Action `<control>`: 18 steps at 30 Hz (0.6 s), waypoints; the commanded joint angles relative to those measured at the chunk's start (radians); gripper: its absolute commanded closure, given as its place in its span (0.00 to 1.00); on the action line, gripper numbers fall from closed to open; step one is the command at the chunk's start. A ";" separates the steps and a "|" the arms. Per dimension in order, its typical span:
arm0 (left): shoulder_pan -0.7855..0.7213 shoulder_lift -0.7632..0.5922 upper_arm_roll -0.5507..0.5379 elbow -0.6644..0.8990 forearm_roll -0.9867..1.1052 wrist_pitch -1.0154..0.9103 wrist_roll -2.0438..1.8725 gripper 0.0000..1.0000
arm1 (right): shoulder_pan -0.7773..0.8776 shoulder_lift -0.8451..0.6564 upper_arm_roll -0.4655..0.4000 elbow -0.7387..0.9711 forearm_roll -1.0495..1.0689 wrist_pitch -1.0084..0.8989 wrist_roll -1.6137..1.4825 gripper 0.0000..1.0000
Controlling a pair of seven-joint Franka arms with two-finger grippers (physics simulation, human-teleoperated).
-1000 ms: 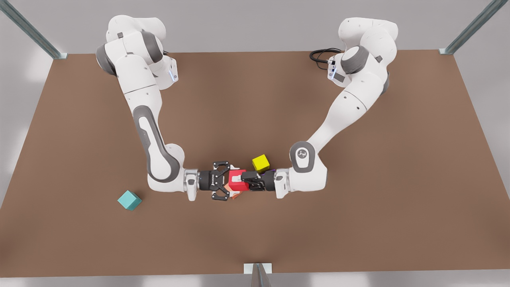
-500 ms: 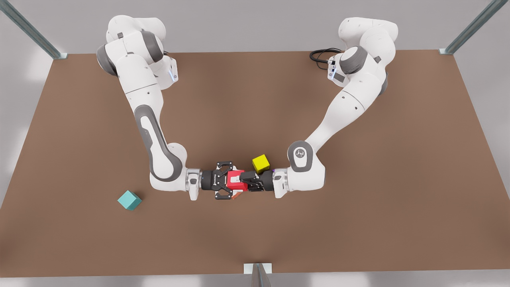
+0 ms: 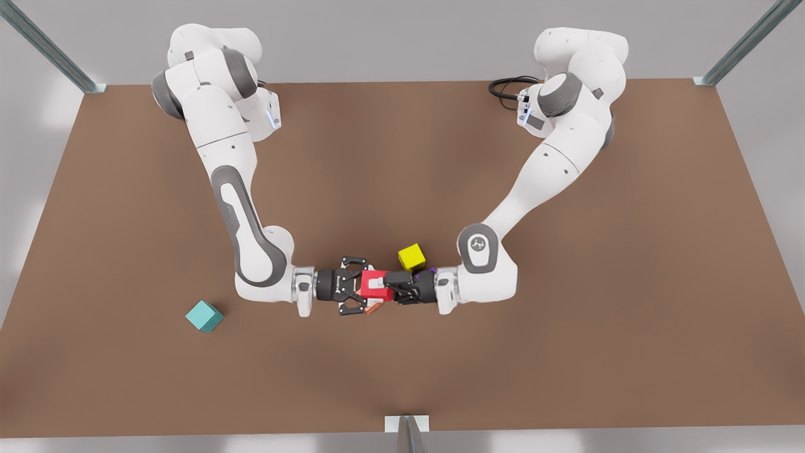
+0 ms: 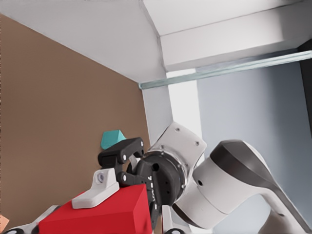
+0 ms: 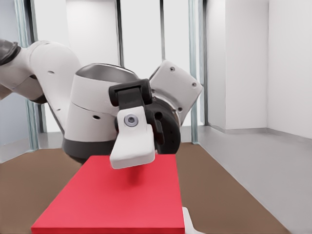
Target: Pick up red wooden cube and pass to hand red wooden cube and place in blue wooden cube
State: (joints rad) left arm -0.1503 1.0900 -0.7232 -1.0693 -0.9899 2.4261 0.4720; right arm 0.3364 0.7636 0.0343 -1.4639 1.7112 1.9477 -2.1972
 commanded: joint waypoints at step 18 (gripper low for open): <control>0.067 -0.895 0.712 -0.340 1.017 -1.067 -0.428 0.00 | -0.338 -0.119 -0.077 0.183 -1.691 -0.264 0.984 0.31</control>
State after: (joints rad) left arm -0.0066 0.2627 -0.1323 -1.3614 0.0414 1.4840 0.2743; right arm -0.0020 0.6481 -0.0389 -1.2848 0.3242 1.6460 -1.8397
